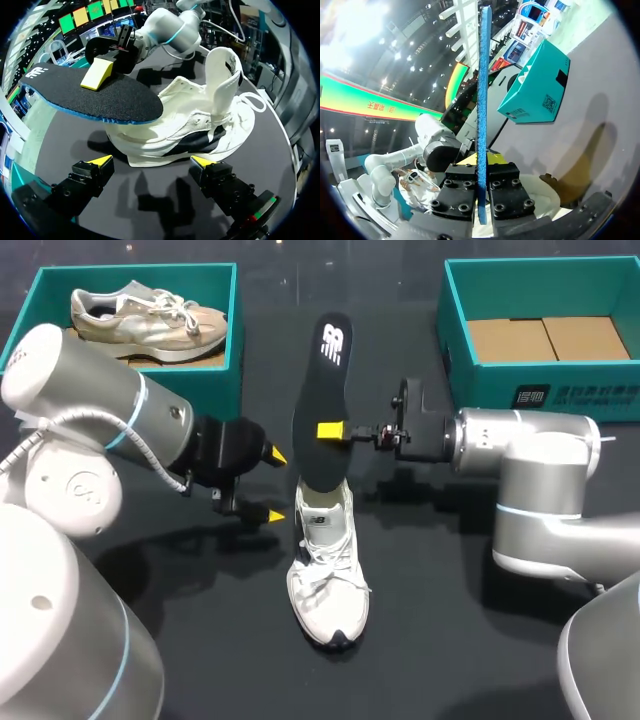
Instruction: Take the shoe out of the shoebox, open the shoe tongue, remove and reinsert the insole, then place the shoe into the shoebox
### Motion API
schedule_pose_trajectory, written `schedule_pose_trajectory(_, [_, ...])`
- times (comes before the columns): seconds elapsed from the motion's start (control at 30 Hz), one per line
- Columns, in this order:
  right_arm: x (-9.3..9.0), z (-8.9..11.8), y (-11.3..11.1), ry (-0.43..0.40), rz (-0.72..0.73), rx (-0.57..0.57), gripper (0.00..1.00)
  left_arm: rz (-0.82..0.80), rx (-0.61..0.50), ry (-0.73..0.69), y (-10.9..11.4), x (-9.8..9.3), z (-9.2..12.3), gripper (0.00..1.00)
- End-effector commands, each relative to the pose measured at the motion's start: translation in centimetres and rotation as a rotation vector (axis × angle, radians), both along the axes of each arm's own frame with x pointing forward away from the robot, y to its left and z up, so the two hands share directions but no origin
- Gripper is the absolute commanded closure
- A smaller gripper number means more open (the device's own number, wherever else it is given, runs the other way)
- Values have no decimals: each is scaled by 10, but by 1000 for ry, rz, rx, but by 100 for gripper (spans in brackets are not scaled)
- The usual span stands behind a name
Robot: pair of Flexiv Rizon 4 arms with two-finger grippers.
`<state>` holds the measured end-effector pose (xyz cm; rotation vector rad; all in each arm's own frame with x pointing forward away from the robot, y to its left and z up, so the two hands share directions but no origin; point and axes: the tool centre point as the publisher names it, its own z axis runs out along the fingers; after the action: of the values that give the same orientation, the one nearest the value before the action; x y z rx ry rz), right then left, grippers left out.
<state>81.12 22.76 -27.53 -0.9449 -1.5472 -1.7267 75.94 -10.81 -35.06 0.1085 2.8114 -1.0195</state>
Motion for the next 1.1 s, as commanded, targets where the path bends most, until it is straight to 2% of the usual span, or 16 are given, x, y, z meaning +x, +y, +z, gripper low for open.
schedule_pose_trajectory(0.03, [-3, 0, 2, -12, -25, 8, 100, 0, -7, -5, -3, 2, -1, 0])
schedule_pose_trajectory(0.63, [-4, -4, 0, -51, -50, 10, 100, 2, -22, 34, -6, 6, -1, 0])
schedule_pose_trajectory(1.1, [-9, -13, -1, -134, -86, 7, 100, 2, -17, 36, -5, 5, -1, 0])
